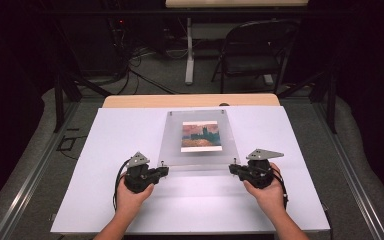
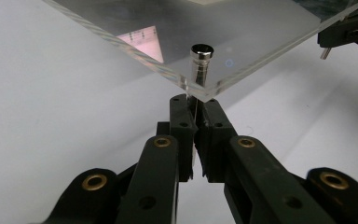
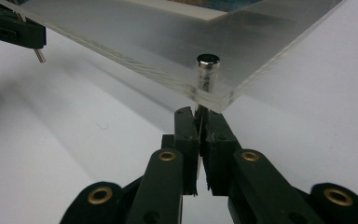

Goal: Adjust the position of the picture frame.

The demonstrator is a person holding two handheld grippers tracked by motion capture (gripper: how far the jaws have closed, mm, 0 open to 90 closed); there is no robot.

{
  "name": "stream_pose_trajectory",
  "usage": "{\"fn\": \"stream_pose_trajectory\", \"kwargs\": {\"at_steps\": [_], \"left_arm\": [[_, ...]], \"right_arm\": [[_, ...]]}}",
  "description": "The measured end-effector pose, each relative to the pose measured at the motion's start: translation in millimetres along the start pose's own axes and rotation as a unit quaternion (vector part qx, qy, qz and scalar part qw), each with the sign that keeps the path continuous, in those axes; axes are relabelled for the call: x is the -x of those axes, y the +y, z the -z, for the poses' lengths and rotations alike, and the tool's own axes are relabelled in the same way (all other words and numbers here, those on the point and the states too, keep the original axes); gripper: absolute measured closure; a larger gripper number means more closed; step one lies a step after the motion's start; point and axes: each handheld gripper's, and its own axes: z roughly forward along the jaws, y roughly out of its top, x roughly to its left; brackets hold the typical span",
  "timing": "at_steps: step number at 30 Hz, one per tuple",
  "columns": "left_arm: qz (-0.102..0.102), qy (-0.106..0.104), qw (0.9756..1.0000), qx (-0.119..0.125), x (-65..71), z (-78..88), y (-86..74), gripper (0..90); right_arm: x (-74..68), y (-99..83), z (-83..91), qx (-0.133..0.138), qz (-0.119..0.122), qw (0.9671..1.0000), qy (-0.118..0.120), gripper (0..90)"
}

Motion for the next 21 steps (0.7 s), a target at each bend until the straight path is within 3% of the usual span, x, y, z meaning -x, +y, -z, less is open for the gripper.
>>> {"fn": "stream_pose_trajectory", "kwargs": {"at_steps": [10, 17, 21], "left_arm": [[0.002, 0.011, 0.9999, -0.005, -8.6, -11.4, 2.4, 84.9], [0.015, 0.021, 0.9997, -0.003, -17.9, -17.9, 4.9, 84.6], [0.011, 0.015, 0.9998, -0.008, -19.4, -21.2, 5.3, 84.5]], "right_arm": [[5.5, 1.6, -14.4, -0.007, -0.006, 0.9998, -0.016, 85.7], [7.6, 4.7, -23.4, -0.011, -0.008, 0.9997, -0.02, 85.7], [9.4, 4.7, -26.2, -0.011, -0.01, 0.9996, -0.023, 85.7]]}}
